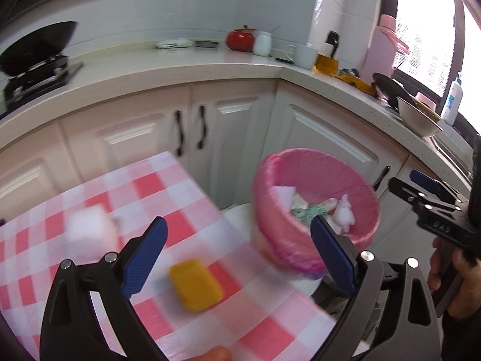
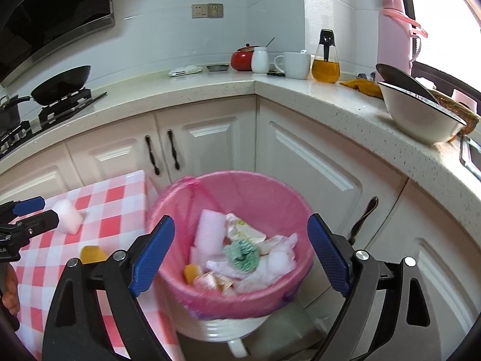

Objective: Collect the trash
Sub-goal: 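Move both grippers back over the table toward the remaining trash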

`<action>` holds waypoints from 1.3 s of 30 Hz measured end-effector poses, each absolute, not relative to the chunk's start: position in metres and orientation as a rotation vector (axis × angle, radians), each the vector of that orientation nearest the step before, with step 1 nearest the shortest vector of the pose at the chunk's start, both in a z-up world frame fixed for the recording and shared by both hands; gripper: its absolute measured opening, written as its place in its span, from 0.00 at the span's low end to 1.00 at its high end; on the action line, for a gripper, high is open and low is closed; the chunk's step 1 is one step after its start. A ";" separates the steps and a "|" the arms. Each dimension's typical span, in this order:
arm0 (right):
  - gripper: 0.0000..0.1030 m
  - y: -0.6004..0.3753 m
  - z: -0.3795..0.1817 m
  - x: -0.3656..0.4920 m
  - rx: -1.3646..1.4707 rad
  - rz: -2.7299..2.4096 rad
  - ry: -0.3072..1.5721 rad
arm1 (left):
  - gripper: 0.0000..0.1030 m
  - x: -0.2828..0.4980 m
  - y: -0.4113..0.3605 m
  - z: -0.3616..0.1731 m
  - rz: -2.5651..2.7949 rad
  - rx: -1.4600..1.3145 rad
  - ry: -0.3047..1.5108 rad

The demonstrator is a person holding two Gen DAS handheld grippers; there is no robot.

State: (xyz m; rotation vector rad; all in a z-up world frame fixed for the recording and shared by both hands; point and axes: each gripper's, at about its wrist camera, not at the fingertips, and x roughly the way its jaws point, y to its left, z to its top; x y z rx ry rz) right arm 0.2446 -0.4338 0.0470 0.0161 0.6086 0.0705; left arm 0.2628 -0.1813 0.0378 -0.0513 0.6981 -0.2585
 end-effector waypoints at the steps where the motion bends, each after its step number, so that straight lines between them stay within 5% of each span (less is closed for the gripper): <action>1: 0.82 -0.431 0.047 0.242 0.018 0.078 0.610 | 0.90 0.258 -0.174 0.038 -0.245 -0.048 0.694; 10: 0.82 -0.379 0.035 0.216 0.030 0.171 0.660 | 0.89 0.228 -0.108 0.028 -0.154 -0.088 0.699; 18: 0.82 -0.323 0.016 0.209 0.019 0.234 0.719 | 0.79 0.219 -0.066 0.018 -0.102 -0.114 0.717; 39: 0.82 -0.222 -0.042 0.246 -0.044 0.325 0.863 | 0.79 0.251 -0.015 -0.015 -0.053 -0.145 0.785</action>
